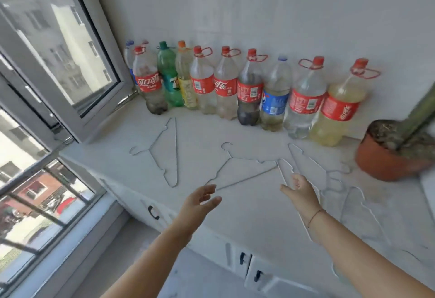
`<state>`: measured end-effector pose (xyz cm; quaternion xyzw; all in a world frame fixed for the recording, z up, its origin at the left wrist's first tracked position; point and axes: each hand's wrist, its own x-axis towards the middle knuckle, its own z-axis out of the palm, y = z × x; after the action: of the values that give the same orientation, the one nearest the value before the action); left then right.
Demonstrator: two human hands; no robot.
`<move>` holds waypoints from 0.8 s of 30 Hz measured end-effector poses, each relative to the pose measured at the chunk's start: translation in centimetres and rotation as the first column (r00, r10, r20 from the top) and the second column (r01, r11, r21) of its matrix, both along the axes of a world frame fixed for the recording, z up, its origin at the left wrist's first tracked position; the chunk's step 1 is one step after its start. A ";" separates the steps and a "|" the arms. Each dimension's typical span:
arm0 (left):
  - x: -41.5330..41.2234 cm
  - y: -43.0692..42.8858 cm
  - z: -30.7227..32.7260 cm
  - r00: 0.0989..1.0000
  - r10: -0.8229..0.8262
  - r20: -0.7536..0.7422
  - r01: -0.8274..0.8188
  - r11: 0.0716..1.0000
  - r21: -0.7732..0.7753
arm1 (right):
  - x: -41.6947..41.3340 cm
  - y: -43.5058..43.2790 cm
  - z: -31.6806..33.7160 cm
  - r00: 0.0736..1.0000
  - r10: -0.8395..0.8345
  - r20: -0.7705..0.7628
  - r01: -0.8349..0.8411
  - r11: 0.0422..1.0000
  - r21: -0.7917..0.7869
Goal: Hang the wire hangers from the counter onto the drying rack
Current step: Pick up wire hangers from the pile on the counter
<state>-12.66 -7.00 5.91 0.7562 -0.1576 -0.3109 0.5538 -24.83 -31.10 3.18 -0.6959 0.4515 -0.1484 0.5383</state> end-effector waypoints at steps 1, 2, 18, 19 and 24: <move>-0.2 -1.6 -0.5 0.999 -0.041 -0.018 0.041 0.999 0.001 | -0.9 -1.0 -0.6 0.999 -0.042 -0.012 0.042 0.999 0.007; -0.4 -3.2 -1.0 0.996 -0.086 -0.037 0.087 0.996 0.001 | -1.8 -1.9 -1.1 0.996 -0.083 -0.026 0.083 0.996 0.021; -1.9 -19.8 -6.4 0.803 -0.497 -0.329 0.545 0.835 0.070 | -5.7 -7.6 -4.4 0.876 -0.482 -0.025 0.466 0.830 0.305; -1.7 -20.4 -6.6 0.794 -0.502 -0.342 0.552 0.832 0.061 | -5.6 -8.1 -4.8 0.868 -0.496 -0.032 0.483 0.827 0.289; -1.3 -22.7 -7.4 0.740 -0.529 -0.414 0.595 0.802 0.039 | -4.6 -9.1 -5.6 0.860 -0.509 -0.044 0.478 0.771 0.421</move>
<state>-13.92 -29.74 -1.50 0.6409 -0.2409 -0.6175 0.3872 -29.47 -40.25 -2.45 -0.4153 0.6195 -0.2095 0.6323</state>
